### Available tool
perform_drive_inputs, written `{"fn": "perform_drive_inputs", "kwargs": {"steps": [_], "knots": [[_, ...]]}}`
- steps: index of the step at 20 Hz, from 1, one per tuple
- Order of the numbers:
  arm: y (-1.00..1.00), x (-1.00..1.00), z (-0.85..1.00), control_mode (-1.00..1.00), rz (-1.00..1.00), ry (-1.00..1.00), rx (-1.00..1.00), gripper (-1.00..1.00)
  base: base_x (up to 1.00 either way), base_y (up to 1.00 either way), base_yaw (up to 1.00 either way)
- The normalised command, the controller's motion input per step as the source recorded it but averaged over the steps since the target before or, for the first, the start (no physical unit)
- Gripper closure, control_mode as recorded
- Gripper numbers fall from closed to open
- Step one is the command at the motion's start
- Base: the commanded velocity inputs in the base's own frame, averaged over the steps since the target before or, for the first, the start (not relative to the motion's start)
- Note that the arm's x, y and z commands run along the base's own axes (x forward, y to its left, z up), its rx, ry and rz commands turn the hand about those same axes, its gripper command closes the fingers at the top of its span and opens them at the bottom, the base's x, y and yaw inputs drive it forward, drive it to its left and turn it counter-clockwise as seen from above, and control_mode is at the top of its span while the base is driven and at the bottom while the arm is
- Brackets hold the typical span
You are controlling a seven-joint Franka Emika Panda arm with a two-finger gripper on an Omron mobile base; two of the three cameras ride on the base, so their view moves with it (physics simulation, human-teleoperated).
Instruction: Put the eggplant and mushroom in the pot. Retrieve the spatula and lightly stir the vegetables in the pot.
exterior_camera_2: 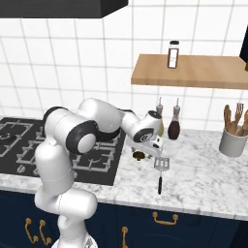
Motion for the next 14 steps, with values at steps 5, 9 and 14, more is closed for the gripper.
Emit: {"fn": "perform_drive_inputs", "kwargs": {"steps": [5, 9, 14], "knots": [[0.06, 0.01, -0.26, -1.0, 0.0, 0.1, 0.03, -1.0, 0.0, 0.0, 0.0], [0.14, -0.04, -0.16, -1.0, 0.0, 0.02, 0.06, -1.0, 0.0, 0.0, 0.0], [0.32, -0.02, -0.16, -1.0, 0.0, 0.0, 0.03, -1.0, 0.0, 0.0, 0.0]]}}
